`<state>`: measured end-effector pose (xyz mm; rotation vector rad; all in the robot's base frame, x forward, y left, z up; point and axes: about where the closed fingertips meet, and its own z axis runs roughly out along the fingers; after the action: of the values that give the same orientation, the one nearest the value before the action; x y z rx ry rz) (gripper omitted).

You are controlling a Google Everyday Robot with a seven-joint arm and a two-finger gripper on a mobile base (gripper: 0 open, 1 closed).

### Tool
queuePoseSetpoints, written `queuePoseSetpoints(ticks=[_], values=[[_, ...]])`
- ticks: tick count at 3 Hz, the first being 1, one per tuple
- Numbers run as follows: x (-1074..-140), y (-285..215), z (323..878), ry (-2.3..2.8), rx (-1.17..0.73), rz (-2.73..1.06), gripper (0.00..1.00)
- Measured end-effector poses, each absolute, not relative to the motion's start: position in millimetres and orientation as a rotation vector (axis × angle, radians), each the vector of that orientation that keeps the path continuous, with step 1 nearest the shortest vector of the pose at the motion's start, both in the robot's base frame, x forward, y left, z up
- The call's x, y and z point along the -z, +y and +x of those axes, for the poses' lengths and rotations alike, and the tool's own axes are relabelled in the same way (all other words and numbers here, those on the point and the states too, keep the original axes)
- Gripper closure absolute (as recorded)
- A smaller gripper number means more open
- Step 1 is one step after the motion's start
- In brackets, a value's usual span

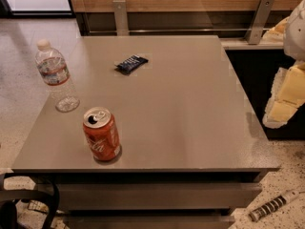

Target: Move coke can near rxbar blueberry

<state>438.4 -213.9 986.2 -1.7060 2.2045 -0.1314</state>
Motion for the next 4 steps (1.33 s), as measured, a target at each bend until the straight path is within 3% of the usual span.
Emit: queuePoseSetpoints(ticks=[2,4], values=[[-983.7,-208.4,437.0,2.163,0.061,-1.679,0.0],[-944.7,-191.9,431.4,1.939,-0.254,-1.544,0.0]])
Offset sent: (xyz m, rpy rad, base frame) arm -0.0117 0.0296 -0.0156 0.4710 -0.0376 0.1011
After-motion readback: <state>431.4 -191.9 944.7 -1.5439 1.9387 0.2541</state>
